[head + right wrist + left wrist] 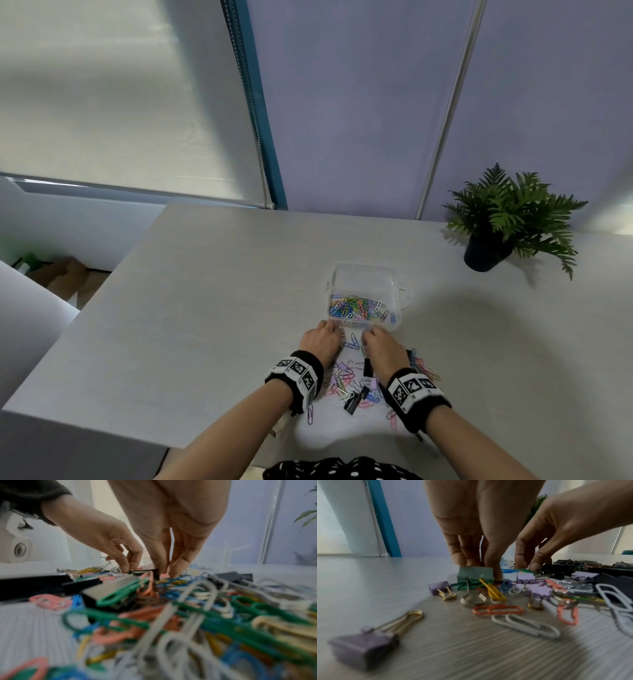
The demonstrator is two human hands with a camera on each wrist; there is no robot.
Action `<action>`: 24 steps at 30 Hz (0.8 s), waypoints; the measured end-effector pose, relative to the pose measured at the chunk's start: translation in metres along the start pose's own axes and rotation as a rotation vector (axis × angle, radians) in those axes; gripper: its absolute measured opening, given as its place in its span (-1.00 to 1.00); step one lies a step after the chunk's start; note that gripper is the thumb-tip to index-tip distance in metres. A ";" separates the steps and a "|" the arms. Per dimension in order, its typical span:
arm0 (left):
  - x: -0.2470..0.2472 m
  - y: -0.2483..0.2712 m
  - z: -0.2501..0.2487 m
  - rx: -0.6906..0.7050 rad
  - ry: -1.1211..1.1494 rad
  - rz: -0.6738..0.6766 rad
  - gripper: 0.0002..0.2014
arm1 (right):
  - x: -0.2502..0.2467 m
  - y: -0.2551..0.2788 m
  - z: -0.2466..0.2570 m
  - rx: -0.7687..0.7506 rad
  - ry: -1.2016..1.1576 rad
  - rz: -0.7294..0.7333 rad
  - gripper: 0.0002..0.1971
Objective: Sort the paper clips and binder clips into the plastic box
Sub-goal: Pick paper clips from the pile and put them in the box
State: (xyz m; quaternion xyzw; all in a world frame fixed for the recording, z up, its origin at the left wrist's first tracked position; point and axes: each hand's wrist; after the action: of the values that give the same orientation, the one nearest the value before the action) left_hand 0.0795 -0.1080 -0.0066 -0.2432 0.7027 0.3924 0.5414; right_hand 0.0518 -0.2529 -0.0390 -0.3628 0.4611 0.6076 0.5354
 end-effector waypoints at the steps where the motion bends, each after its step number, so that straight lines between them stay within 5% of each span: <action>1: 0.001 0.000 0.000 -0.002 -0.003 0.006 -0.63 | -0.001 0.000 -0.002 0.000 -0.002 0.006 -0.90; 15: -0.003 -0.001 -0.006 0.018 0.088 -0.025 -0.72 | -0.018 -0.003 0.006 0.103 0.052 0.169 -0.84; 21: -0.007 -0.006 0.014 -0.116 0.641 -0.165 -0.80 | -0.021 -0.014 0.007 0.164 -0.296 0.110 -0.92; 24: -0.012 -0.005 0.019 -0.204 0.839 -0.196 -0.82 | -0.016 -0.015 0.012 0.162 -0.273 0.073 -0.92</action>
State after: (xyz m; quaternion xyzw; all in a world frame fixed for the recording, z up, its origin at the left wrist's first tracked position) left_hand 0.0975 -0.0967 0.0012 -0.4991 0.7929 0.2740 0.2171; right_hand 0.0702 -0.2466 -0.0233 -0.2158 0.4445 0.6311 0.5980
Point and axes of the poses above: each hand's wrist, its own y-axis away from the middle knuckle, its own x-axis out of the palm, z = x × y, and after that the axes turned 8 degrees about x, right-handed
